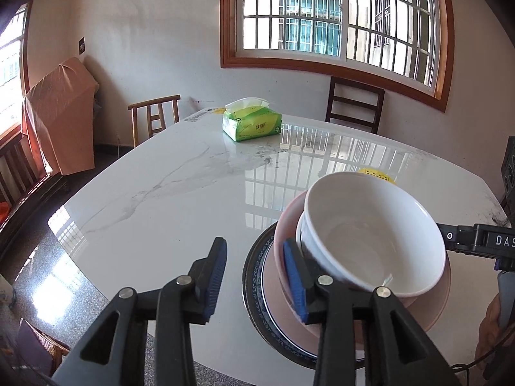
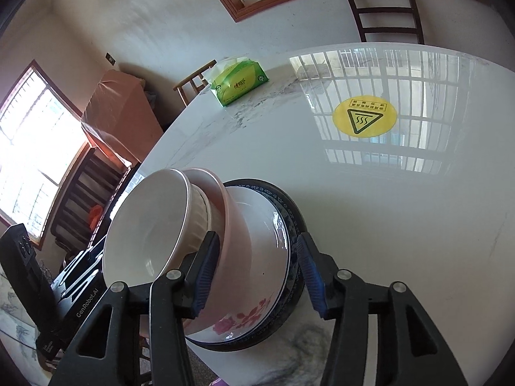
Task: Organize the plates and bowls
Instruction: 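Open both tools and withdraw them from the pink bowl rim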
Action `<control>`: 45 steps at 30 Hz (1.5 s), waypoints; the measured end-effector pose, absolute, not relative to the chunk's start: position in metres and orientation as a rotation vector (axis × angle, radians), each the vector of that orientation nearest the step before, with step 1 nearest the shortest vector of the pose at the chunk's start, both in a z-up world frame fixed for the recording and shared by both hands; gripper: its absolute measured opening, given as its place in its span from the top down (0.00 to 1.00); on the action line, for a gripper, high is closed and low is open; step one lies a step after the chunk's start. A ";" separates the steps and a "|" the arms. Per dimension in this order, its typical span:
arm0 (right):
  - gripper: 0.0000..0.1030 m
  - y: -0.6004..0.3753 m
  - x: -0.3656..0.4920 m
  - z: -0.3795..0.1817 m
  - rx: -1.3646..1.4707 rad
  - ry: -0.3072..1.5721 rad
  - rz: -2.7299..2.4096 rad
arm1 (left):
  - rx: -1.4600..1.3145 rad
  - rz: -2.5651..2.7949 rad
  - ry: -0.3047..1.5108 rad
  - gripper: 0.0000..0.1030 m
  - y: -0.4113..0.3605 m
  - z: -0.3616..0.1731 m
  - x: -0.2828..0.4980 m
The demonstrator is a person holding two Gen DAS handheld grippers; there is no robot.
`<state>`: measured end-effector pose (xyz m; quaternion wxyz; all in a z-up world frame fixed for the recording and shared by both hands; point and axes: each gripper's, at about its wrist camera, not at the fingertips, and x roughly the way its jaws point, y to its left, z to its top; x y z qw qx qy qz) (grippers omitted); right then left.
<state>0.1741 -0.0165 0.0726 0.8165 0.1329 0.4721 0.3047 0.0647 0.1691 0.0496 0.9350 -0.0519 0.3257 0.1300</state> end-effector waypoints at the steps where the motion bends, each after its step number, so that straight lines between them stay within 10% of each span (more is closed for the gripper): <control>1: 0.50 -0.018 0.173 0.071 0.295 0.995 0.648 | -0.100 0.276 0.653 0.56 0.169 0.049 0.062; 15: 0.02 -0.049 0.089 0.074 0.267 0.547 0.470 | -0.023 0.286 0.438 0.36 0.138 0.037 0.003; 45: 0.00 -0.086 0.058 0.054 0.189 0.357 0.340 | -0.008 0.197 0.517 0.24 0.105 -0.022 -0.027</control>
